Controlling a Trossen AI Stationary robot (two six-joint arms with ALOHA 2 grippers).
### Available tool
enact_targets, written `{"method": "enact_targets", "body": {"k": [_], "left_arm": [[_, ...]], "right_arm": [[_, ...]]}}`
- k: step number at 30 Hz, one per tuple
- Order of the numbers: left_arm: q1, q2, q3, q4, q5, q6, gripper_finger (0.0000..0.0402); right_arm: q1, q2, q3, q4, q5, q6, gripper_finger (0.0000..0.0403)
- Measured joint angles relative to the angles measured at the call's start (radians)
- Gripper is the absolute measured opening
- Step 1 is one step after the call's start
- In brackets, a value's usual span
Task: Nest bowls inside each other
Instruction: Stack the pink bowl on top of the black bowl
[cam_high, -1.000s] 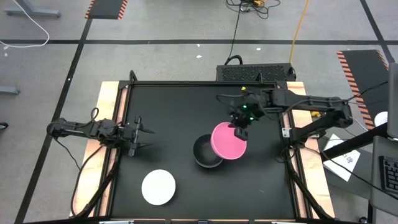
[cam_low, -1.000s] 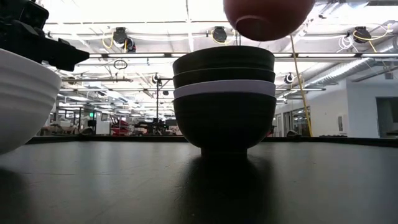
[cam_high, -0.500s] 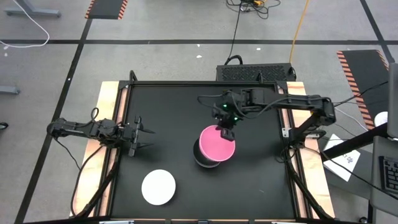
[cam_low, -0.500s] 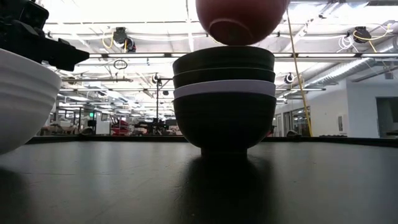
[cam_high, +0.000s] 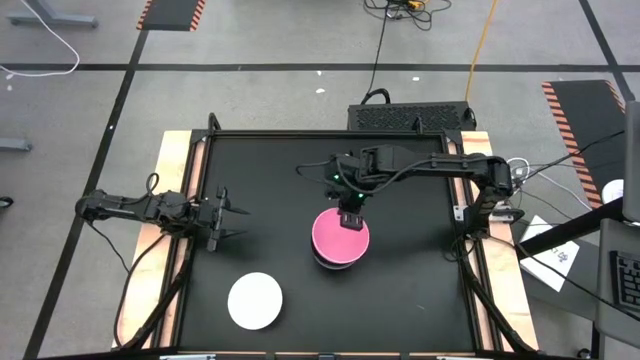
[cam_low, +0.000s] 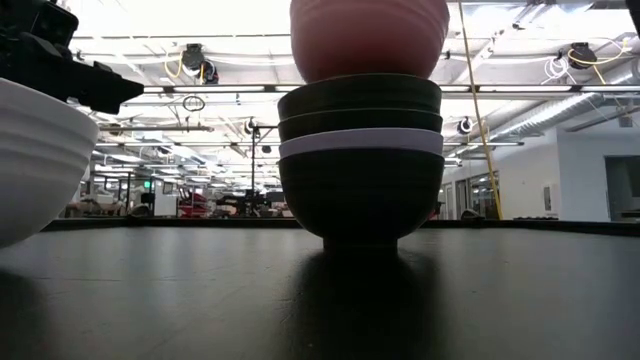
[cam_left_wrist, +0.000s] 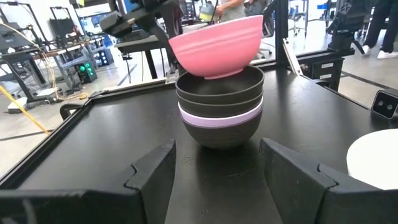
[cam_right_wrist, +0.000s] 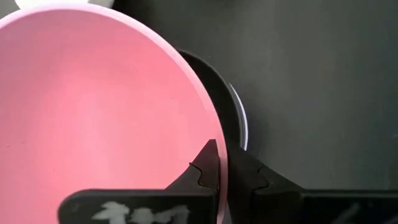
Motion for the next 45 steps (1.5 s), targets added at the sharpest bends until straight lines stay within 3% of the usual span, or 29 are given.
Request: {"method": "enact_targets", "body": {"k": [19,23,29,45], "left_arm": [[0.000,0.000,0.000,-0.001,0.014,-0.002,0.0234],[0.000,0.000,0.000,-0.001,0.015,0.007,0.0234],[0.000,0.000,0.000,-0.001,0.016,0.013,0.0234],[0.000,0.000,0.000,-0.001,0.016,0.017,0.0234]], "right_arm": [[0.000,0.048,-0.002,-0.013,-0.005,-0.029,0.0000],[-0.006,0.093,-0.003,0.008,-0.079,-0.043,0.0000],[-0.033,0.174,-0.002,-0.020,-0.100,-0.052,0.0000],[0.022,0.158,-0.001,-0.008,0.133,-0.012,0.0000]]}}
